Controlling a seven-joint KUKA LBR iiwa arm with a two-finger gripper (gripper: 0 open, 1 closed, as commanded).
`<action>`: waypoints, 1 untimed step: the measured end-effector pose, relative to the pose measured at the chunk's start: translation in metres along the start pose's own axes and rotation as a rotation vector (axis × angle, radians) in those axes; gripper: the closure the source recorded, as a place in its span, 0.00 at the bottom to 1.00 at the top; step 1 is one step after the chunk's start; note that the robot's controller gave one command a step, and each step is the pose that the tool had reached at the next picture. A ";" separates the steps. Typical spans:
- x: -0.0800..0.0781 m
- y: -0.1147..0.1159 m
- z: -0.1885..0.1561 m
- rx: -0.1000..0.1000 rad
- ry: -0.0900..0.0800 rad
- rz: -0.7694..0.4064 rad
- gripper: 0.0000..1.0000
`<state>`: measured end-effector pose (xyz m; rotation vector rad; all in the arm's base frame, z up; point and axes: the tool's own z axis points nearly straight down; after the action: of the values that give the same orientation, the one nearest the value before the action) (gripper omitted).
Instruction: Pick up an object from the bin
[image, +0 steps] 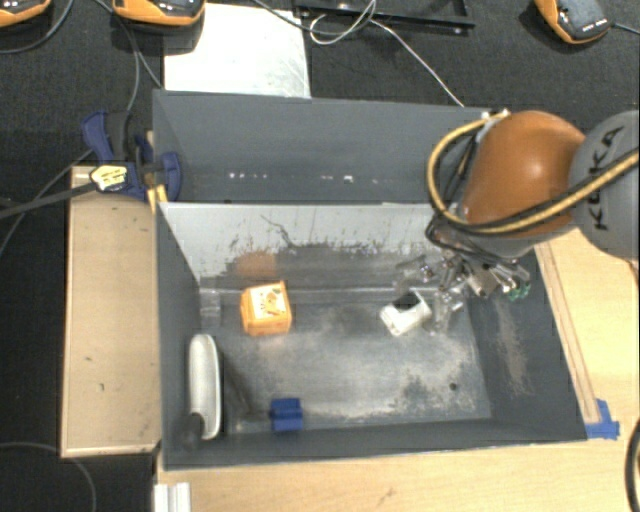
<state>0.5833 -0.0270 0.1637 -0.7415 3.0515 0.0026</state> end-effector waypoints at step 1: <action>-0.004 -0.004 0.064 0.004 -0.007 0.002 1.00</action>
Offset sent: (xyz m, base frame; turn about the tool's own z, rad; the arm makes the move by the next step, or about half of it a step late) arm -0.0106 -0.0093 0.0683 -0.0021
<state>0.5885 -0.0290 0.0994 -0.7369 3.0446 -0.0005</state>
